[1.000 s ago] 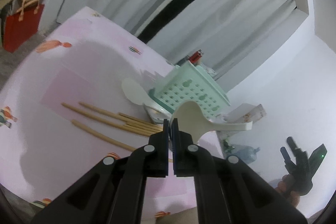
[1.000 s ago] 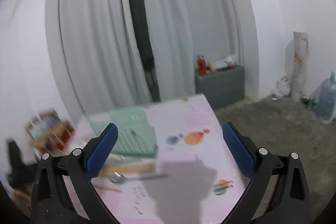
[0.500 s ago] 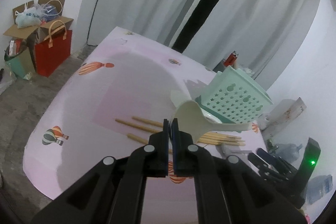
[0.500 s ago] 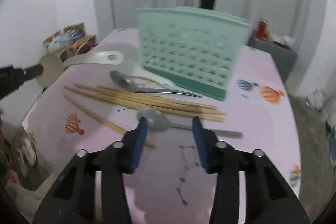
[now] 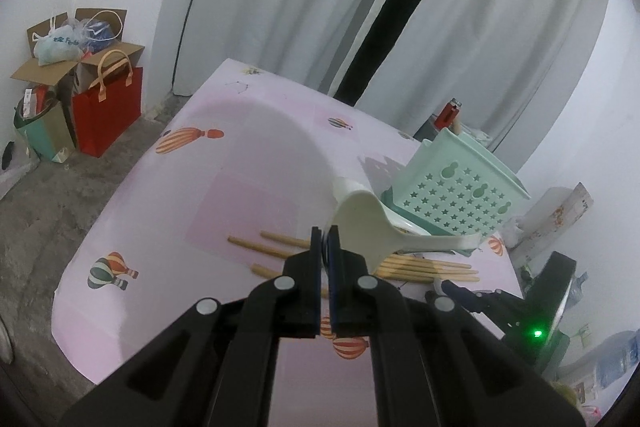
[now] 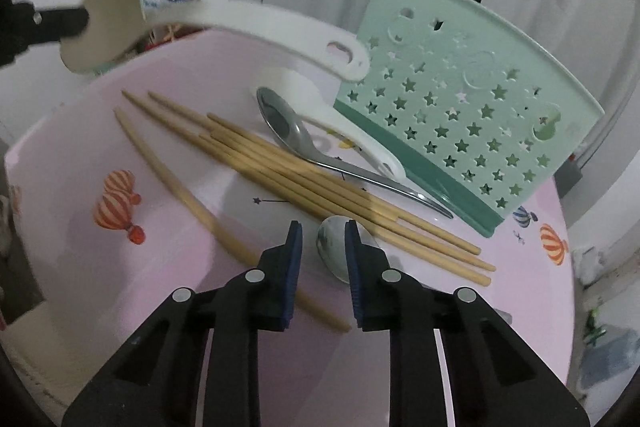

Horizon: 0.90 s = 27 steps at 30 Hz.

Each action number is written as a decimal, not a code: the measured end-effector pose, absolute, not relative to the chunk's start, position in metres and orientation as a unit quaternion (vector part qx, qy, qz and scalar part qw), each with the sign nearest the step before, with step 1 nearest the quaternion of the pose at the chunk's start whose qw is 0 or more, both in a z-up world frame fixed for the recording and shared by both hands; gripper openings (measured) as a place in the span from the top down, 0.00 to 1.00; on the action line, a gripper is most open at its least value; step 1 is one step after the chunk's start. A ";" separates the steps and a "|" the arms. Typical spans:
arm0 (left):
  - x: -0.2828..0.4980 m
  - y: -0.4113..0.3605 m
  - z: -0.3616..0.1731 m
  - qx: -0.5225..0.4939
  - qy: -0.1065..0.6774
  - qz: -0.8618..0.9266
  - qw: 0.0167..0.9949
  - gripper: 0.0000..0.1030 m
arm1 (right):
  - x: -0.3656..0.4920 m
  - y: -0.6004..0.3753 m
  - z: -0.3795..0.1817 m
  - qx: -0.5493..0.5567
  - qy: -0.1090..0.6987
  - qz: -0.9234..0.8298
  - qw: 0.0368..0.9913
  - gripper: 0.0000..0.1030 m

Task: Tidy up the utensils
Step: 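Lower the ladle into the green holder with the left tool while the right tool grasps the grey spoon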

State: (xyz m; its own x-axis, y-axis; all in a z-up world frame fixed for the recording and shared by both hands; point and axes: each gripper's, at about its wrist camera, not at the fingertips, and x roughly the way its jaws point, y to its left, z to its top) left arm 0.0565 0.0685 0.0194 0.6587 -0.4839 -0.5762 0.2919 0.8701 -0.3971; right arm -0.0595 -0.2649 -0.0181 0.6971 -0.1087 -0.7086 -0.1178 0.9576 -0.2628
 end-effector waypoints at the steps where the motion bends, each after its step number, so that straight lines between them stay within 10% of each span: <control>1: 0.057 0.069 0.020 -0.137 0.352 -0.216 0.900 0.98 | -0.057 -0.263 -0.020 -0.149 0.391 0.000 0.908 0.84; 18: 0.062 0.075 0.086 -0.172 0.260 -0.262 0.913 0.98 | -0.068 -0.287 0.022 -0.128 0.323 -0.038 0.937 0.99; 27: 0.081 0.002 0.148 0.056 0.153 -0.204 0.965 0.98 | -0.096 -0.326 0.072 -0.054 0.265 -0.058 0.961 1.00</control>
State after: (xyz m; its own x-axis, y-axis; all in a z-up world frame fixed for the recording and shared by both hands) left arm 0.0812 0.0023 0.1480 0.8701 -0.3764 -0.3182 0.4104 0.9108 0.0449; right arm -0.0964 -0.3256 0.0719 0.8524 -0.1397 -0.5039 0.0823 0.9875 -0.1344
